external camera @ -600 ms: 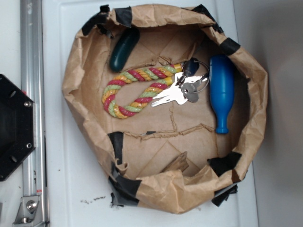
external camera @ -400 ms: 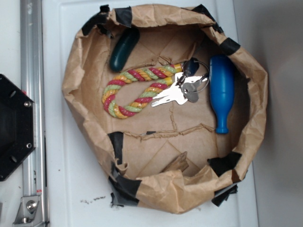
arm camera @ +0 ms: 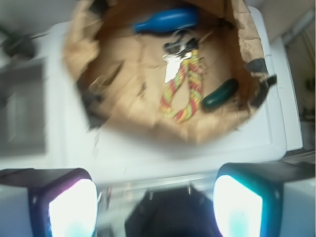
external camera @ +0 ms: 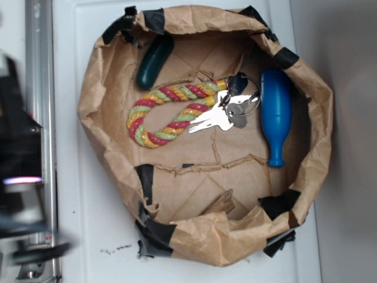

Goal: Grab the wood chip.

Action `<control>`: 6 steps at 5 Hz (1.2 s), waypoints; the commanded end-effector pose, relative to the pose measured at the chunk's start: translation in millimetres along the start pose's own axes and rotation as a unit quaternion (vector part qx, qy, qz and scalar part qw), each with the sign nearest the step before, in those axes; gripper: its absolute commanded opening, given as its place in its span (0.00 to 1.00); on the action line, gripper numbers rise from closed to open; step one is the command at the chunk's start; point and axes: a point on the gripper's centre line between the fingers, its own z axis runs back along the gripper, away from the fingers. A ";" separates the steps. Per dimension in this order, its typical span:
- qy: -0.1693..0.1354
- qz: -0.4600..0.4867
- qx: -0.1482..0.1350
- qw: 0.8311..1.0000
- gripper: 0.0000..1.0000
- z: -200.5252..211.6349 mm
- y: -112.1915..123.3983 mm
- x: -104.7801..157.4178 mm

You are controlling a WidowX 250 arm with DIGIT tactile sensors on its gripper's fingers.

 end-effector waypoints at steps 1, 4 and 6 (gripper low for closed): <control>0.030 0.193 0.018 0.981 1.00 -70.7 4.2 91.8; 0.053 0.205 -0.007 0.977 1.00 -146.8 -38.9 88.3; 0.035 0.173 -0.039 0.984 1.00 -149.1 -69.8 64.5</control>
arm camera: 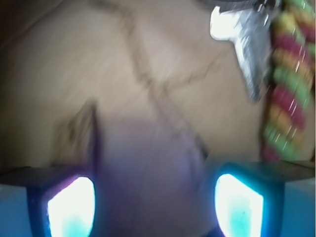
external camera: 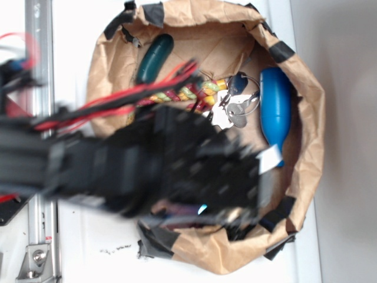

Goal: Grab the wood chip.

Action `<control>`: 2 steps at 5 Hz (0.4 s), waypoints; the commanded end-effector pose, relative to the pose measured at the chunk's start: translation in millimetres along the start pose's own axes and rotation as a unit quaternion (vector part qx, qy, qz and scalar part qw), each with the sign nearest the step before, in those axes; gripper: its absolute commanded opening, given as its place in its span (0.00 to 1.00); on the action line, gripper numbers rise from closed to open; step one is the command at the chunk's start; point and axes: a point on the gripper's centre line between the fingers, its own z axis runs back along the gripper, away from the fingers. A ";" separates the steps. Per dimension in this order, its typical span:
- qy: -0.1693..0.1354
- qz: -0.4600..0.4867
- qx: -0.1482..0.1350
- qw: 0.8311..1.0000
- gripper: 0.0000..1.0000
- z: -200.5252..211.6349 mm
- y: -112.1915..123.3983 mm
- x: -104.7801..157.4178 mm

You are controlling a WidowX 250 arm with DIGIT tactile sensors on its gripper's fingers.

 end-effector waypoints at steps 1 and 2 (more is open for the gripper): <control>-0.049 -0.009 -0.047 0.998 1.00 10.7 -15.7 4.5; -0.062 -0.012 -0.080 0.995 1.00 9.2 -21.3 10.4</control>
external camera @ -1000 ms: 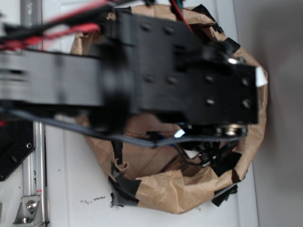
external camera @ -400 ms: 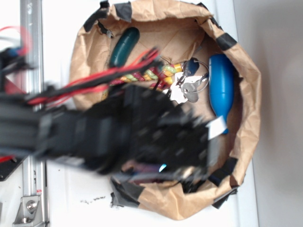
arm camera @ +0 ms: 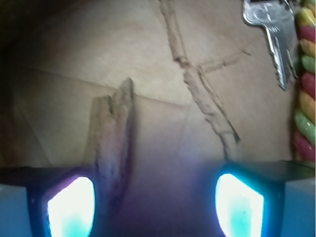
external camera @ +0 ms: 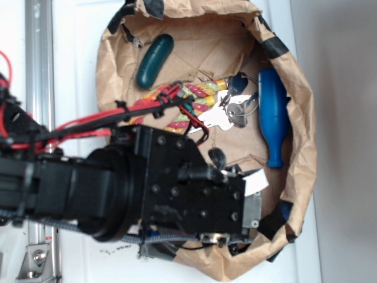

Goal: Grab the wood chip.

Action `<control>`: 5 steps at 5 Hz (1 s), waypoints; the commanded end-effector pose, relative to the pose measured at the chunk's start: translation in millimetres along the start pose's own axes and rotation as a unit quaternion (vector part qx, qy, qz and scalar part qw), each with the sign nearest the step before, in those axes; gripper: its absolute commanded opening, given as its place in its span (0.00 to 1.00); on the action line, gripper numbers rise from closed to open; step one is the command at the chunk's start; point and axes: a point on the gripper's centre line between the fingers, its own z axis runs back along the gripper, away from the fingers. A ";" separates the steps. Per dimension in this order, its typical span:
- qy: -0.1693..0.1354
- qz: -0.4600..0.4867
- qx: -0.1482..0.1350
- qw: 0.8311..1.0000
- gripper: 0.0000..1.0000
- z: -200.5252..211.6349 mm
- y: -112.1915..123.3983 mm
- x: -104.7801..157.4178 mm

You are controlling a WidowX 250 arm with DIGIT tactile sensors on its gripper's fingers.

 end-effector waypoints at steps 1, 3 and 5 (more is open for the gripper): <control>-0.026 -0.010 -0.042 0.999 1.00 -2.8 -19.8 10.3; 0.015 -0.007 0.013 1.000 0.00 -40.6 -5.5 -2.6; -0.006 0.024 -0.015 1.000 0.00 -20.3 10.4 1.5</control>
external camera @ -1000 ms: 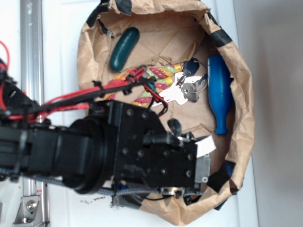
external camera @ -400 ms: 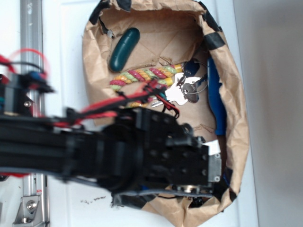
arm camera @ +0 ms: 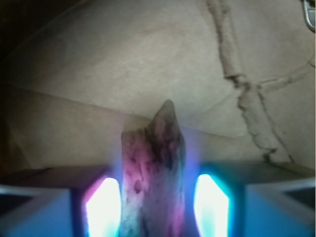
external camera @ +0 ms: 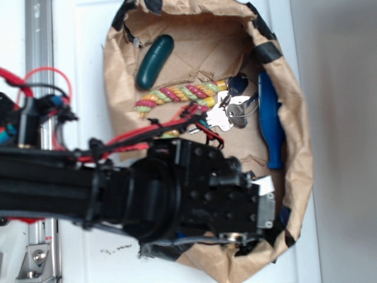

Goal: Grab the wood chip.

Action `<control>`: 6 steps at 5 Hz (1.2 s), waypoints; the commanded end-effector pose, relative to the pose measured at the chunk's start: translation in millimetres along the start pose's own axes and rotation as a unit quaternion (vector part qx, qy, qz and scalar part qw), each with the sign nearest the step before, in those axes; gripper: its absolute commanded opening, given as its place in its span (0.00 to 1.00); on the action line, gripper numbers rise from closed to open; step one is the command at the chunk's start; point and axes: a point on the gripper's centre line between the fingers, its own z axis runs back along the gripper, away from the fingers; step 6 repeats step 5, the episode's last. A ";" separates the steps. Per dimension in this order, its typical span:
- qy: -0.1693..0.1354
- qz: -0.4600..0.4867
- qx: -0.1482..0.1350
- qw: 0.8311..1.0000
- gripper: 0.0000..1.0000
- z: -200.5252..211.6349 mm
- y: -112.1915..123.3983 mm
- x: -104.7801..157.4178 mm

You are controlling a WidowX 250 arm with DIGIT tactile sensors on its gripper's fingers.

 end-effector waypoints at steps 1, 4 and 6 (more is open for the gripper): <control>-0.046 -0.004 -0.009 0.999 0.00 44.8 39.9 9.4; -0.119 -0.131 0.051 0.983 0.00 155.9 64.6 41.6; -0.107 -0.132 0.053 0.984 0.00 155.0 63.5 45.8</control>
